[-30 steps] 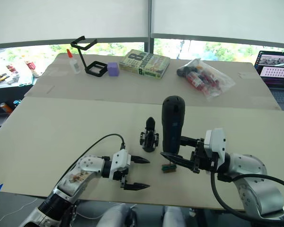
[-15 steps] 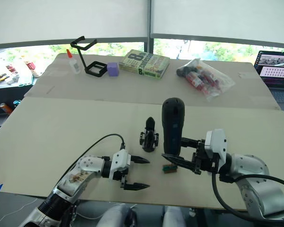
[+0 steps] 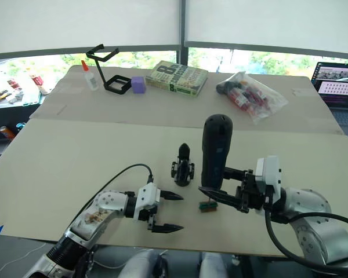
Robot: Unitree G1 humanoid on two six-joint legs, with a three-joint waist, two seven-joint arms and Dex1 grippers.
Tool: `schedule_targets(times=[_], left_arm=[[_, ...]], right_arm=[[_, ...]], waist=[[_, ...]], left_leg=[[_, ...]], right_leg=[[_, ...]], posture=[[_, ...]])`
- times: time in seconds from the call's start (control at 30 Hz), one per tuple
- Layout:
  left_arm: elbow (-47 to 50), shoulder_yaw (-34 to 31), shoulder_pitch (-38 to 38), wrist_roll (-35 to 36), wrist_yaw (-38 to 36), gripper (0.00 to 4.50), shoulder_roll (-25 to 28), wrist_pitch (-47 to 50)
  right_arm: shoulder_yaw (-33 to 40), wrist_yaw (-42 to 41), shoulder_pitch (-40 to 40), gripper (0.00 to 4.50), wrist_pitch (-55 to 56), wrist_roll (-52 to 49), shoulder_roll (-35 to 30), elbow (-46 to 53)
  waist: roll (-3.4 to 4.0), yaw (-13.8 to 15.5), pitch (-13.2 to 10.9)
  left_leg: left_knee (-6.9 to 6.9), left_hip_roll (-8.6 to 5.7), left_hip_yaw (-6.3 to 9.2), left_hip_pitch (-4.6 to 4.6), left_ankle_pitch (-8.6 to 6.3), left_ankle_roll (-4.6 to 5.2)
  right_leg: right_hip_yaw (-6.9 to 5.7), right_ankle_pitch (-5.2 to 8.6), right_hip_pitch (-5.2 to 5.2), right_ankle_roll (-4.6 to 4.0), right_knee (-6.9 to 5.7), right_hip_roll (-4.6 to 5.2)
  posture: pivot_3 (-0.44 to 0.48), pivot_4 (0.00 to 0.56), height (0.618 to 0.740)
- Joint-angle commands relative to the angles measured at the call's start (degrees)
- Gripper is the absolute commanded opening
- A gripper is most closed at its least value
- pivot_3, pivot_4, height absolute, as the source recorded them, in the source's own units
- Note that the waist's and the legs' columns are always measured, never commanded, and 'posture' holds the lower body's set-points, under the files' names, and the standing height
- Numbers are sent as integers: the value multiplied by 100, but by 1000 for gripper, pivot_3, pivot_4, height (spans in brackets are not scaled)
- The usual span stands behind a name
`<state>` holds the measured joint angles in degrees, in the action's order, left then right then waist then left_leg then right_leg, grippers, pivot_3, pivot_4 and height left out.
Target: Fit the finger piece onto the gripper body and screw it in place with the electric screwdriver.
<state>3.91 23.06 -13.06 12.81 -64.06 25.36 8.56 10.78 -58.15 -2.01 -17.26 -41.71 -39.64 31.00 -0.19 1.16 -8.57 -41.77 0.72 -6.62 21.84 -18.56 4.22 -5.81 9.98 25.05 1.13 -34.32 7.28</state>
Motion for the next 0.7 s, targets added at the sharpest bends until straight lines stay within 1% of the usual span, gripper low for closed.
schedule_targets(times=[0.03,0.37,0.7], left_arm=[[186,-18,11,24,6,4465,-11,-33],[152,-22,-18,17,5,4465,-14,-43],[150,-26,-23,22,-5,4465,-6,-40]], right_arm=[[192,50,126,1927,172,-131,47,231],[109,42,114,1927,309,170,110,109],[93,28,80,1927,270,134,162,153]], waist=[[0,0,0],[0,1,0],[0,0,0]], left_leg=[[0,0,0,0,0,0],[0,0,0,0,0,0],[0,0,0,0,0,0]], right_leg=[[0,0,0,0,0,0],[0,0,0,0,-1,0],[0,0,0,0,-1,0]], posture=[[0,150,740],[0,150,740],[0,150,740]])
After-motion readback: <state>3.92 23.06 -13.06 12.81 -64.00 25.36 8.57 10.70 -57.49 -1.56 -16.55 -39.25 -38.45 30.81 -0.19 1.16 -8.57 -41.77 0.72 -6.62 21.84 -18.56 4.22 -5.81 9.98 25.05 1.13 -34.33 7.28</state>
